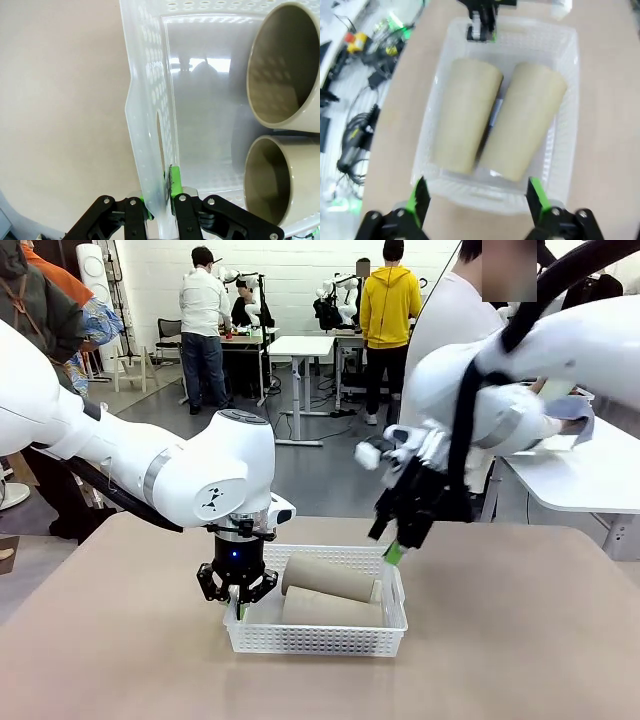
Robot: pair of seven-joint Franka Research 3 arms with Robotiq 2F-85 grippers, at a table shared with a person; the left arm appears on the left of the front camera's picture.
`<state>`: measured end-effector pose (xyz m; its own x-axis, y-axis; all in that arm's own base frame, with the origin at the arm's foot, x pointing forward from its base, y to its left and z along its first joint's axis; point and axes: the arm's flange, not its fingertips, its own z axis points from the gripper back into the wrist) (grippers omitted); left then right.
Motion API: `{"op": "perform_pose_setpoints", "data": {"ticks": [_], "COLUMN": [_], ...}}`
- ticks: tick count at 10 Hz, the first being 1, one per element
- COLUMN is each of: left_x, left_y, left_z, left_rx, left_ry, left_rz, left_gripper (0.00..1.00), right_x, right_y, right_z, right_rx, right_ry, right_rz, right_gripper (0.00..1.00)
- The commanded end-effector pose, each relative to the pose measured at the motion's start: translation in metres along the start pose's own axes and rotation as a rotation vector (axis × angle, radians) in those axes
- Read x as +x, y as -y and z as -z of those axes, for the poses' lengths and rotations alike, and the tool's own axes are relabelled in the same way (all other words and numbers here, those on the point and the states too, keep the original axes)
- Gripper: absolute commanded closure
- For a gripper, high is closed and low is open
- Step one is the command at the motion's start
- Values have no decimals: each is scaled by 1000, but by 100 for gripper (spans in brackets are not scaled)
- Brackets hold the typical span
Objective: Clean and organize the cups into the basket.
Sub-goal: Pick up the Reusable plastic cup from the right side of the table and stack it inside the Organizing basket in the center of the table.
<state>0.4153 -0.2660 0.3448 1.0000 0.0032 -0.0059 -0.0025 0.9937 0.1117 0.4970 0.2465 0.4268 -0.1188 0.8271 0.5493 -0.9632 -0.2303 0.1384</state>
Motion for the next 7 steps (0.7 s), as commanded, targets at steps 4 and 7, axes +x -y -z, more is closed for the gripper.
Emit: {"op": "perform_pose_setpoints", "data": {"ticks": [4,7], "left_x": [-1,-1], "left_y": [4,4], "left_z": [1,1], "left_rx": [3,3], "left_ry": [-2,-2], "left_rz": [-20,-20], "left_gripper": [100,100], "right_x": [-160,-253], "right_y": [-121,-132], "right_z": [-104,-107], "right_rx": [-225,-307], "right_ry": [478,625], "right_rz": [-87,-37], "right_gripper": [0,0]}}
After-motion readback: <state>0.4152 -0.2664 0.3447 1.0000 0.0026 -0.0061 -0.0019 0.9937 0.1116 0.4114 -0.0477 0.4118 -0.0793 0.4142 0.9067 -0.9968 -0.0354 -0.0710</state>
